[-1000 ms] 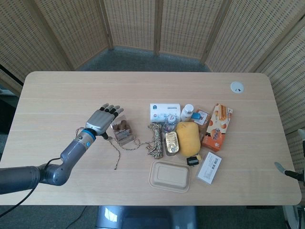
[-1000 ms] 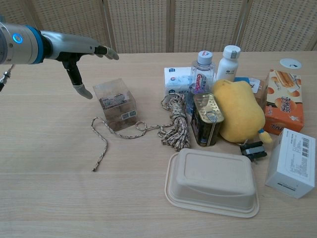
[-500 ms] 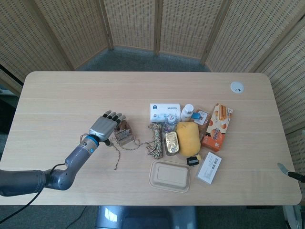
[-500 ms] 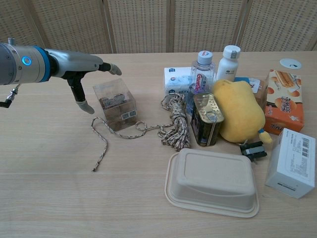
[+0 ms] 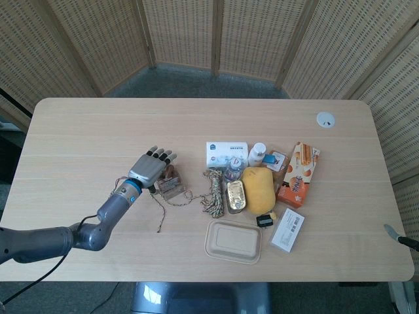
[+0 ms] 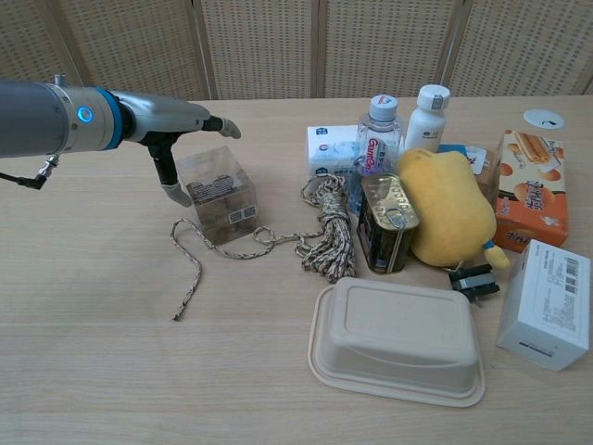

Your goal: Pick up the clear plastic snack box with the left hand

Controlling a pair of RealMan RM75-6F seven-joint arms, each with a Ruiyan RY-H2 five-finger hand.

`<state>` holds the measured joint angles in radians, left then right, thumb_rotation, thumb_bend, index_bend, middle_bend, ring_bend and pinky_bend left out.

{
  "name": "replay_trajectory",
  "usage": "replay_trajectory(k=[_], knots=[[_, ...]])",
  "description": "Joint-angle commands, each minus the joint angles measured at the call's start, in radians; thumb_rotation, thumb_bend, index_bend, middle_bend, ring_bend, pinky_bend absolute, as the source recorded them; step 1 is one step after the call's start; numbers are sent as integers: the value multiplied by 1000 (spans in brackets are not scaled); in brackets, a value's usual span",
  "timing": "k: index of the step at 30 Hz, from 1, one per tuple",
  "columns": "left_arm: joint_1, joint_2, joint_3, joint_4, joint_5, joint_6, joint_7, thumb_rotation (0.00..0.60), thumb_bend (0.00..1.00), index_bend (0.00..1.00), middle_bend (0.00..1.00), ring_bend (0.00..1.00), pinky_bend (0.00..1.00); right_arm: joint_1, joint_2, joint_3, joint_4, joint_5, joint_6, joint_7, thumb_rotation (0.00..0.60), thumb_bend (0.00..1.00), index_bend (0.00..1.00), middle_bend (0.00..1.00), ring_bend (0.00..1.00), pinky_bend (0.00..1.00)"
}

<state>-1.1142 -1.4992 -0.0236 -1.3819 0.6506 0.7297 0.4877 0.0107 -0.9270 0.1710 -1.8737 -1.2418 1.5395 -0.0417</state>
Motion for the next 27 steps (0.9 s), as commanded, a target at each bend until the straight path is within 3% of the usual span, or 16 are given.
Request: replay_trajectory(k=[1, 13, 21, 23, 27], knots=[[-17, -29, -12, 50, 33, -50, -16, 600, 207, 0, 0, 0, 0, -5, 3, 1, -1, 1, 8, 0, 555, 4, 0, 0, 0, 0], [-54, -85, -34, 158, 81, -156, -63, 600, 205, 0, 0, 0, 0, -15, 4, 3, 6, 7, 11, 12, 552, 6, 0, 0, 0, 0], [-37, -83, -6, 133, 53, -104, -42, 600, 207, 0, 0, 6, 0, -15, -3, 3, 17, 1, 7, 25, 555, 7, 0, 0, 0, 0], [-29, -88, -2, 128, 47, -80, -34, 600, 206, 9, 0, 72, 0, -14, -5, 3, 19, -1, 5, 26, 555, 6, 0, 0, 0, 0], [-13, -101, -6, 123, 26, -32, -25, 600, 203, 132, 180, 439, 75, -14, -8, 4, 20, -4, 5, 28, 553, 7, 0, 0, 0, 0]])
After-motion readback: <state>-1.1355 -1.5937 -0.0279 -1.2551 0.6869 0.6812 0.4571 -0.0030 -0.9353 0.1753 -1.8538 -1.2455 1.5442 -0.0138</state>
